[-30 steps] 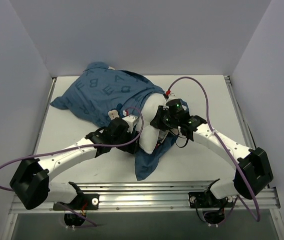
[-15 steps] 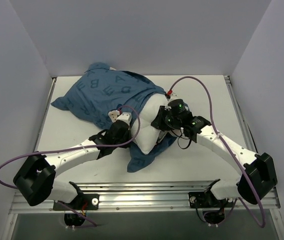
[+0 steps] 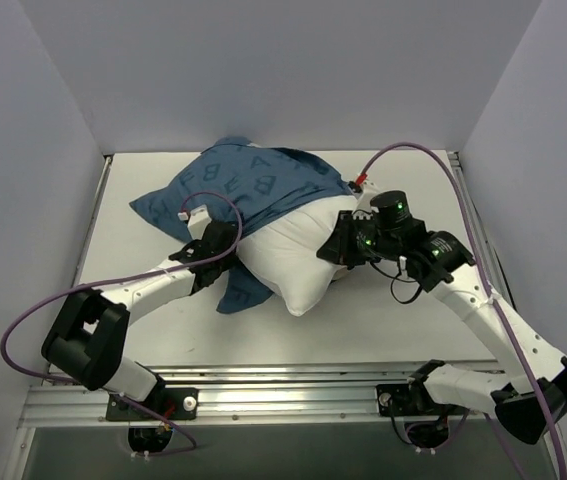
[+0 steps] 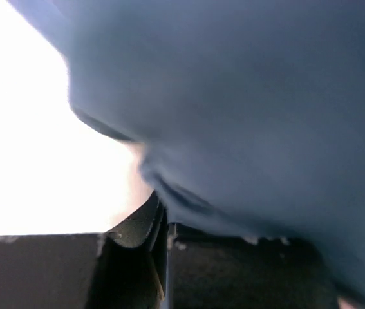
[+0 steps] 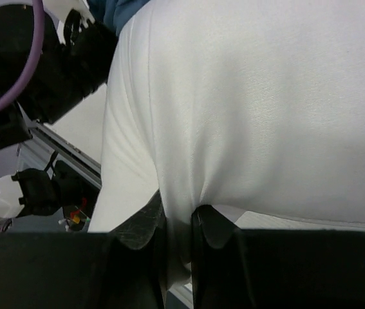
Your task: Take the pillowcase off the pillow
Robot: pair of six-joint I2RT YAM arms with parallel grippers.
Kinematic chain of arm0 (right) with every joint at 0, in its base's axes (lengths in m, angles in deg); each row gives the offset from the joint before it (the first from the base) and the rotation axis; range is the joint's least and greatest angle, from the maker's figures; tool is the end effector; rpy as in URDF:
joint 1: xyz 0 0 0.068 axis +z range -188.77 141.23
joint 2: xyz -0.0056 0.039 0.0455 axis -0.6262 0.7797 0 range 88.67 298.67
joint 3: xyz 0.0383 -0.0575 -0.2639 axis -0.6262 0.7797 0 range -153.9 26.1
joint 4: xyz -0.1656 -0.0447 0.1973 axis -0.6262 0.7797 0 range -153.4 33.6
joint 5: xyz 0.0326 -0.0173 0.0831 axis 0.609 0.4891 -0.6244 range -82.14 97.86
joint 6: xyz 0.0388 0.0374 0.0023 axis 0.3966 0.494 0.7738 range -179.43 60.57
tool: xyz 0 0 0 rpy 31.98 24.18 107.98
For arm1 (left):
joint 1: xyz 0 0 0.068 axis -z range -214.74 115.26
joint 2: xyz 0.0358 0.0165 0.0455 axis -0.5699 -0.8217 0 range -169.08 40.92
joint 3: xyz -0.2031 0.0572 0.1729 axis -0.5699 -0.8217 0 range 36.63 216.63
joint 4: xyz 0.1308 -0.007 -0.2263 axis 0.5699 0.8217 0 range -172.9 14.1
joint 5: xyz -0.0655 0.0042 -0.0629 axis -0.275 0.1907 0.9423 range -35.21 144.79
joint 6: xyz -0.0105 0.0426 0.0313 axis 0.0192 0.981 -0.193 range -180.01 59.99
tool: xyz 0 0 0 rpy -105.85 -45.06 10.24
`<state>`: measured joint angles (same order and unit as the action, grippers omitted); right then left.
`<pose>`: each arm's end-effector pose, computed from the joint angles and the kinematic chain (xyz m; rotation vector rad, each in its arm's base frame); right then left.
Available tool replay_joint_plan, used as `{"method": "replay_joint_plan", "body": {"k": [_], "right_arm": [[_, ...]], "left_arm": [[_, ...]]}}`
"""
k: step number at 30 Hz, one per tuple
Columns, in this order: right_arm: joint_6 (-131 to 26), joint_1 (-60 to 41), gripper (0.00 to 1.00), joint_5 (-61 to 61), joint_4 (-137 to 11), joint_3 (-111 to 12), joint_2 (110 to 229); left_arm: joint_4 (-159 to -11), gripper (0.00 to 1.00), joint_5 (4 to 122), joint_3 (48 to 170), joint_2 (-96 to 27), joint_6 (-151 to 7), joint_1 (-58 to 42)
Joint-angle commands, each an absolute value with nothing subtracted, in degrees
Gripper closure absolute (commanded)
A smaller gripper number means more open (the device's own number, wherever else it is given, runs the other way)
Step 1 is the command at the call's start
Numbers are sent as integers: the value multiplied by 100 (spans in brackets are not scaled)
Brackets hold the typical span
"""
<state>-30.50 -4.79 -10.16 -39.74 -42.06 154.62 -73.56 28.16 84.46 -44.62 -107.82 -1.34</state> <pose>0.2056 0.1519 0.3845 -0.3130 2.0463 1.0103 0.2610 -0.1529 0.1969 -0.4965 2.2357 -0.1743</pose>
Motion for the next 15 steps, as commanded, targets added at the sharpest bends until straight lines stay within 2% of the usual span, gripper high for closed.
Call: {"method": "replay_joint_plan", "body": {"k": [1,6,10,11,14,15], "right_arm": [[-3402,-800,100,-1709,-3389,-4624,14800],[-3570,-845,100,-2166,-3185,-3862,14720],[-3377,-766,100,-2475,-3914,-2999,14852],[-3376,-740,100,-2396,-3967,-2884,14904],[-3412,-731,100,-2020,-4046,-2550,15115],[-3438,-731,100,-1939,-4099,-2462,15194]], "left_arm": [[-7086,98,2218,8549,-4706,-11397,-714],[-7174,95,2857,8997,-4934,-11004,-952],[-7061,80,3597,9226,-4655,-10283,-890],[-6999,70,3755,9270,-4549,-10116,-882],[-6831,54,4502,9358,-4022,-9212,-855],[-6796,38,4930,9367,-3881,-8731,-855]]}}
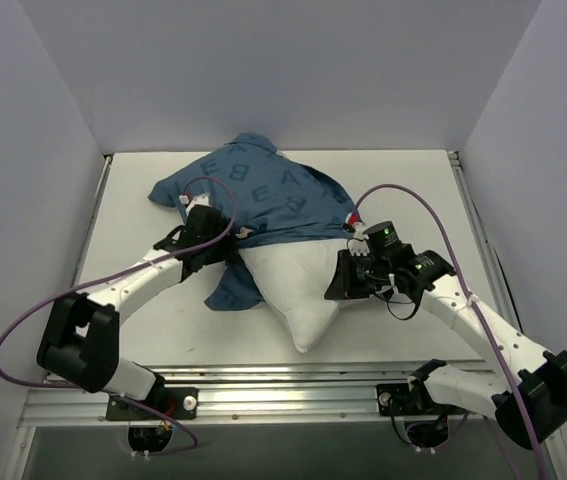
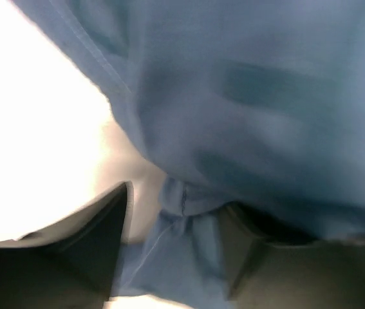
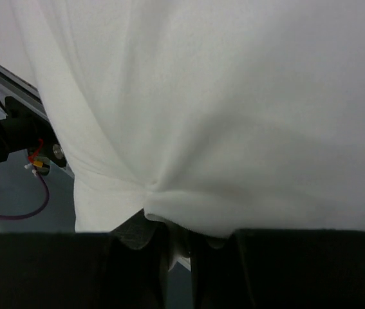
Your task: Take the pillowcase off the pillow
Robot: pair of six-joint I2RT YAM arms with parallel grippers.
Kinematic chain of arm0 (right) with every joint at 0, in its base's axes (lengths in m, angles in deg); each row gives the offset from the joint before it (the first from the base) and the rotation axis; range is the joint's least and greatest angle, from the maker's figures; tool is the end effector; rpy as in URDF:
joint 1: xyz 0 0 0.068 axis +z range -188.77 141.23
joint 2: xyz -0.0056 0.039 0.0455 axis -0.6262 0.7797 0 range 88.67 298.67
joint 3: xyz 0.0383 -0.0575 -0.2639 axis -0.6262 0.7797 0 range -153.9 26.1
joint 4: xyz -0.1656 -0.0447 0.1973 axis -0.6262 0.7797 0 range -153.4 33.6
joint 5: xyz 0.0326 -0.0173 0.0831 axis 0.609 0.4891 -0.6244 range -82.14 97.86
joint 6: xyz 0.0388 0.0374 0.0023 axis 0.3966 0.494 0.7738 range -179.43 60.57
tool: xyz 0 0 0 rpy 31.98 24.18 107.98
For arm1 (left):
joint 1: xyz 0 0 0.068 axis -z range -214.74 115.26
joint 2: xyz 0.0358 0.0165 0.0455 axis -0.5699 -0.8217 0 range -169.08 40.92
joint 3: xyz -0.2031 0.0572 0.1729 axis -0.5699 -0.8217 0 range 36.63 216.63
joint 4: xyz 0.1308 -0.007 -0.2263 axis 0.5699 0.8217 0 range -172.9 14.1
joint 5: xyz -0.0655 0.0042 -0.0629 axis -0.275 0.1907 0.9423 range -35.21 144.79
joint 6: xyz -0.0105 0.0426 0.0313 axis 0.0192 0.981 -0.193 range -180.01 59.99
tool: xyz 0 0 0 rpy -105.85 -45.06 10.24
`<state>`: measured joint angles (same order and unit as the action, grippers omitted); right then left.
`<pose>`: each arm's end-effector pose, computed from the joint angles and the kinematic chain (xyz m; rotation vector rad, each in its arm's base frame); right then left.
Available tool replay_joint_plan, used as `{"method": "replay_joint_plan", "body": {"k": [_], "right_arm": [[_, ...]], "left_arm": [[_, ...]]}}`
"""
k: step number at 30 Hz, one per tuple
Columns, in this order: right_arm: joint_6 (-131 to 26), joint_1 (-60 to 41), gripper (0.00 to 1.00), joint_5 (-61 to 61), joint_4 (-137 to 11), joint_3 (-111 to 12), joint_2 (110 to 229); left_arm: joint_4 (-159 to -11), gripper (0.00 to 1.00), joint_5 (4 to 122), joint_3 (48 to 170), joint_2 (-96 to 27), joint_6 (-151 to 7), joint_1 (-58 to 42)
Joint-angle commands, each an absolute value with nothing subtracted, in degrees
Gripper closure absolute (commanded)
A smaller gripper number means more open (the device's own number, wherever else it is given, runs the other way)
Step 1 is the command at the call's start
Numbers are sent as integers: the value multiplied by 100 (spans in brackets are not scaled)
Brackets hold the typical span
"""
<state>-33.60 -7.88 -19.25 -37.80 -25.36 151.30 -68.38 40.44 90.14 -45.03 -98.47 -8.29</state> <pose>0.1936 0.1348 0.2960 -0.3835 2.3114 1.0472 0.2854 -0.1321 0.2168 -0.3646 2.3434 -0.2497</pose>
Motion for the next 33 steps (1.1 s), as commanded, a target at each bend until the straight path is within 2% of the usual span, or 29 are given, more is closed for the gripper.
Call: {"method": "replay_joint_plan", "body": {"k": [1,3,4,6,9,17,24,26,30,33], "right_arm": [[-3429,-731,100,-1817,-4169,-2400,15203],[-3394,-739,100,-1710,-4361,-2295,15212],[-3394,-739,100,-1710,-4415,-2207,15221],[-3342,-739,100,-1622,-4573,-2145,15247],[-3306,-739,100,-1578,-4784,-2075,15256],[-3324,-739,100,-1385,-5039,-2144,15326],[-3306,-722,100,-1209,-5189,-2250,15467],[-3297,-713,100,-1156,-5241,-2250,15502],[-3289,-687,100,-1112,-5259,-2250,15555],[-3271,-669,100,-1077,-5189,-2206,15468]], "left_arm": [[-6796,31,5213,9384,-3593,-8456,-855],[-6779,15,5818,9559,-3336,-7563,-812],[-6691,10,6248,9673,-3178,-7322,-724],[-6559,5,6305,10007,-3142,-6795,-575],[-6532,4,6297,10771,-3448,-6495,-337],[-6260,6,6199,13099,-5460,-5764,489],[-5584,10,6858,14050,-6559,-5563,691],[-5522,11,6868,14095,-6683,-5536,709],[-5548,22,6465,14139,-6973,-5588,718],[-5862,54,5745,14157,-7140,-5825,657]]}}
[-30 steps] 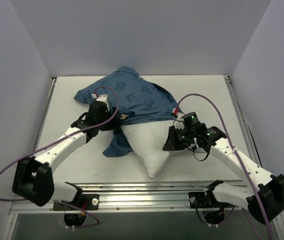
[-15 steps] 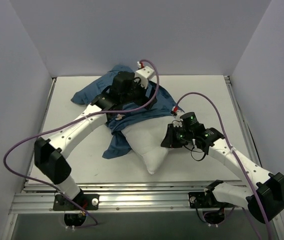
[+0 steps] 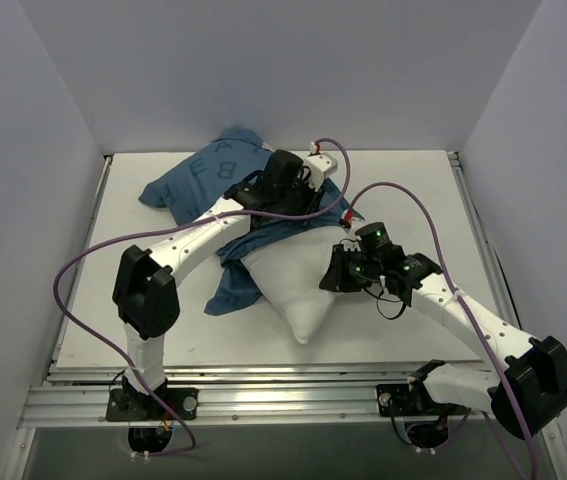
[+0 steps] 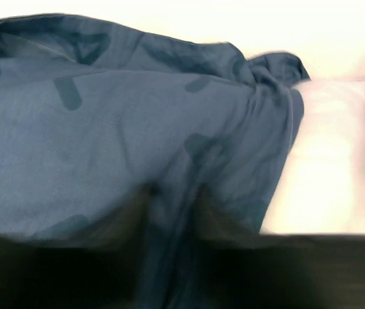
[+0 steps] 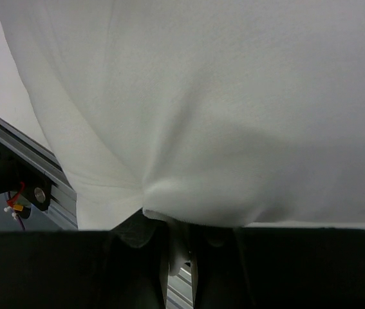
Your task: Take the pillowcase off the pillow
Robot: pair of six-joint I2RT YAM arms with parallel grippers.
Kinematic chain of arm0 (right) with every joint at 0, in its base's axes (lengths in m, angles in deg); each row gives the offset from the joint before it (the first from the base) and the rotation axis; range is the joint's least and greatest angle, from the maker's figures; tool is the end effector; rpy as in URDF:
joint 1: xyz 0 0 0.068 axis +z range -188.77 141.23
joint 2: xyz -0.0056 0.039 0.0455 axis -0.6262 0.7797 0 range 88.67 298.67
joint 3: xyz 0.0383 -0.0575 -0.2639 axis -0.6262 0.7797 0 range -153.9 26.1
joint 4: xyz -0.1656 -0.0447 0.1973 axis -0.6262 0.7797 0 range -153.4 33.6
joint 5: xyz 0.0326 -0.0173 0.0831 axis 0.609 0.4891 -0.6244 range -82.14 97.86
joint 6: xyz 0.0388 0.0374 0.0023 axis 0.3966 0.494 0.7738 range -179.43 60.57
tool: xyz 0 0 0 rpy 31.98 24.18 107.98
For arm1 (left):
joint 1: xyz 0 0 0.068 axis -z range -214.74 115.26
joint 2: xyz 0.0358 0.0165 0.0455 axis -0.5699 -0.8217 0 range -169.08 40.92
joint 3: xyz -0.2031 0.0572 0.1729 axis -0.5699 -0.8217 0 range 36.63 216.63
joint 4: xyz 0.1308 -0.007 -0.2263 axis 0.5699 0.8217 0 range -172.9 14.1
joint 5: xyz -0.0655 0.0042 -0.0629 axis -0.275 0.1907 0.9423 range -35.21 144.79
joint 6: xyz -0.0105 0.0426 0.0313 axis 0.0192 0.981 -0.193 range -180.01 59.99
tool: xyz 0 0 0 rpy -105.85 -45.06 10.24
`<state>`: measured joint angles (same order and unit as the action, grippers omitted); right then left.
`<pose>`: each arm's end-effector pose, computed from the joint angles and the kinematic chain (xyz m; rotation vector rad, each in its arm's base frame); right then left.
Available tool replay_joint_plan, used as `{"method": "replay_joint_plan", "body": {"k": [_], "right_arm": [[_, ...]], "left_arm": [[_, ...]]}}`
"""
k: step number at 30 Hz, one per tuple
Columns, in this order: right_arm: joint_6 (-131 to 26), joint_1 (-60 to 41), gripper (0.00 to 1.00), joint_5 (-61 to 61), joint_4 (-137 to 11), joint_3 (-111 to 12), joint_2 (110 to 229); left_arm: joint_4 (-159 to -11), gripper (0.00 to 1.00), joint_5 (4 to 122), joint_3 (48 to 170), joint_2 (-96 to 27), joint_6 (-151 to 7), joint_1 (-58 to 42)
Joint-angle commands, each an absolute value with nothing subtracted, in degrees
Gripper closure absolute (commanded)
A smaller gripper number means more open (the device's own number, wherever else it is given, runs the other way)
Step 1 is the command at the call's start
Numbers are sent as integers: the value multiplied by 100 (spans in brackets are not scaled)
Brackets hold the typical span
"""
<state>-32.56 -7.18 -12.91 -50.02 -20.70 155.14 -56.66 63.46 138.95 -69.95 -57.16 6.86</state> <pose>0.2110 0.1446 0.2710 -0.3176 2.2483 0.9598 0.3366 -0.3060 0.3208 0.9218 2.0229 -0.5442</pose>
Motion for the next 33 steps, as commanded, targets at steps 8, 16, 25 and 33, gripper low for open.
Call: {"method": "replay_joint_plan", "body": {"k": [8,16,25,33], "right_arm": [[-3262,-660,100,-1112,-4505,-2311,14608],[-3350,-669,100,-1200,-3380,-2891,13648],[-3438,-669,100,-1516,-2824,-2585,13656],[-3481,-678,68,-1517,-3352,-2854,14403]], "left_arm": [[-6488,98,3242,14288,-7255,-6790,165],[-6172,98,1789,14807,-7465,-7074,-626],[-5592,98,2023,14861,-7712,-7188,-811],[-6251,95,3385,13639,-7159,-7047,-381]]}}
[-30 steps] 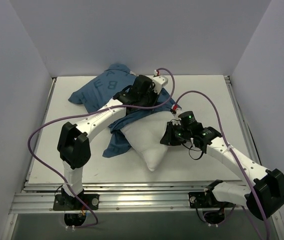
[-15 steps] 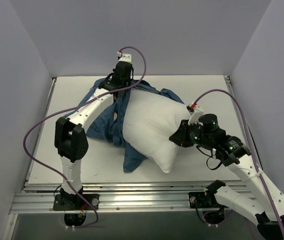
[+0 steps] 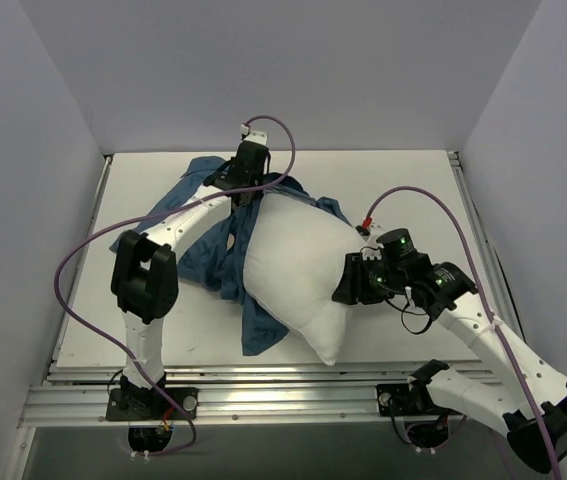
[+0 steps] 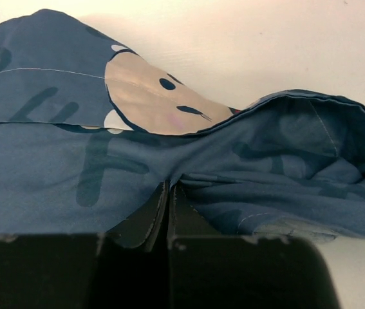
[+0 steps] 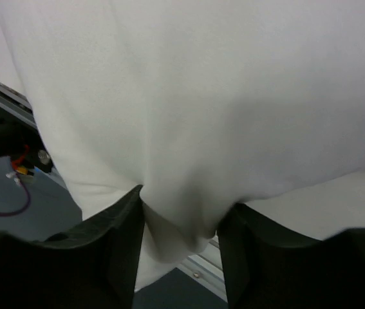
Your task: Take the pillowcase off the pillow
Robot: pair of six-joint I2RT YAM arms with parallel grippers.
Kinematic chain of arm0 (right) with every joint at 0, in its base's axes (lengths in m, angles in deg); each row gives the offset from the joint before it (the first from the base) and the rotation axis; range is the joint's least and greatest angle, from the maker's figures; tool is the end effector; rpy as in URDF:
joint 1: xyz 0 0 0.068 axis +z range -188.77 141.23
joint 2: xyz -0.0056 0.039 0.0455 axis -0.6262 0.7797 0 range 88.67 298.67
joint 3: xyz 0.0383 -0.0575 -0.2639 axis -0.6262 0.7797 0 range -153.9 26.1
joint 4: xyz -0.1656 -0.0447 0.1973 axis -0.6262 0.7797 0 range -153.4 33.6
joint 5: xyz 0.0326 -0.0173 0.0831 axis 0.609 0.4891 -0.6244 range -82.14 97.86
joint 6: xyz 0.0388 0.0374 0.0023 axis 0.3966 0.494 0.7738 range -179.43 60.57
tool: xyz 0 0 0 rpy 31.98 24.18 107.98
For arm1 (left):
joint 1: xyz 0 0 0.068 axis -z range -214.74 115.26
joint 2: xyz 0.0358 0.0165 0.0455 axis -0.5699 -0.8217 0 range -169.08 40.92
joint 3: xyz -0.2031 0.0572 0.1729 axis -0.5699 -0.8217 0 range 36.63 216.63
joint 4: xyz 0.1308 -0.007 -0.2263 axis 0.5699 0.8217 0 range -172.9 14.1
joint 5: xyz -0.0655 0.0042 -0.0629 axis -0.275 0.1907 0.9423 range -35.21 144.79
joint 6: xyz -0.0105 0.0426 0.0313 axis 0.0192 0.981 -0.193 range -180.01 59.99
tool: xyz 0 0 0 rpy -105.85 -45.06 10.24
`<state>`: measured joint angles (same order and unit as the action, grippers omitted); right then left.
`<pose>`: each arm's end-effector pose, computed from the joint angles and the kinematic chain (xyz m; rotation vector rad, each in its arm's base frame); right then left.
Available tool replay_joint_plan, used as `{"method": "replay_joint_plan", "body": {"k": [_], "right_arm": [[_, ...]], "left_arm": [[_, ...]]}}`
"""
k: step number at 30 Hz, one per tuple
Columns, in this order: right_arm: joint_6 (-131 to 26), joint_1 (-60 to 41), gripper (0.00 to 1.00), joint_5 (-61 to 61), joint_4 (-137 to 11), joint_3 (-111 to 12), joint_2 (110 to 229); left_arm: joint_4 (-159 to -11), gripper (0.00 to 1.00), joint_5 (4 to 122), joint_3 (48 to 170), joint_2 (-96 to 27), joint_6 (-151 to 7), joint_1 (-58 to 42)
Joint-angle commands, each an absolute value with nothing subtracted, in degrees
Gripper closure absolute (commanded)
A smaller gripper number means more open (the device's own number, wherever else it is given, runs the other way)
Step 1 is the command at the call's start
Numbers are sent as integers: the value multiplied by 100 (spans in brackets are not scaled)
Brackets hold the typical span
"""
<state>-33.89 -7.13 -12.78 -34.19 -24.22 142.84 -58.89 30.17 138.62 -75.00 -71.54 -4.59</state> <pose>0.1671 0.1177 0.3124 -0.3425 2.2400 0.9458 0.4152 -0.2240 0.2848 0.1219 2.1612 0.0649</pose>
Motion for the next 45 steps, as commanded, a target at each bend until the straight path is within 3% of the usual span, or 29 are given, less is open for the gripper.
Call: {"method": "replay_joint_plan", "body": {"k": [1,4,7,8,9,12,13,16,25,33,35,36,38,39,40,41,45], "right_arm": [[-3639,-669,55,-1438,-3309,-3022,14491],[-4069,-652,36,-1043,-3010,-3743,14886],[-4342,-634,25,-621,-2807,-4348,15264],[-4482,-634,22,-463,-2790,-4455,15422],[-4545,-608,20,-418,-2807,-4630,15484],[-4791,-468,13,-488,-2991,-4807,15730],[-4861,-406,11,-558,-3157,-4851,15844],[-5055,49,5,-480,-3404,-4957,16134],[-5573,1808,0,1838,-3729,-5080,17153],[-5828,2021,1,2395,-4116,-4791,18243],[-5864,2003,12,2377,-4126,-4729,18595],[-5846,1968,35,2377,-4134,-4711,18683],[-5820,1941,64,2316,-4187,-4676,18842],[-5768,1915,87,2229,-4213,-4685,18860],[-5750,1889,96,2175,-4248,-4685,18834],[-5732,1863,100,2114,-4266,-4720,18799],[-5583,1634,100,1666,-4380,-4764,18526]], "left_arm": [[-6277,94,3500,13612,-7132,-7012,-337],[-6321,89,3809,13638,-7018,-6828,-153],[-6295,79,3801,13734,-6799,-6696,32],[-6278,73,3809,13752,-6719,-6730,50],[-6269,58,3818,13779,-6527,-6774,67],[-6041,36,3731,13831,-6123,-7116,68],[-5901,25,3600,13901,-6034,-7231,50],[-5365,12,3528,13902,-5647,-7591,-11],[-4739,8,3730,11979,-3934,-8321,-907],[-4722,8,4046,10256,-2660,-8568,-1409],[-4818,8,4231,9843,-2396,-8568,-1453],[-4853,8,4283,9702,-2299,-8568,-1453],[-4994,9,4467,9350,-2080,-8550,-1462],[-5038,9,4564,9245,-2017,-8515,-1462],[-5151,9,4626,9157,-1973,-8498,-1462],[-5222,9,4844,9008,-1929,-8480,-1444],[-5565,10,5328,8673,-1780,-8453,-1383]]}}
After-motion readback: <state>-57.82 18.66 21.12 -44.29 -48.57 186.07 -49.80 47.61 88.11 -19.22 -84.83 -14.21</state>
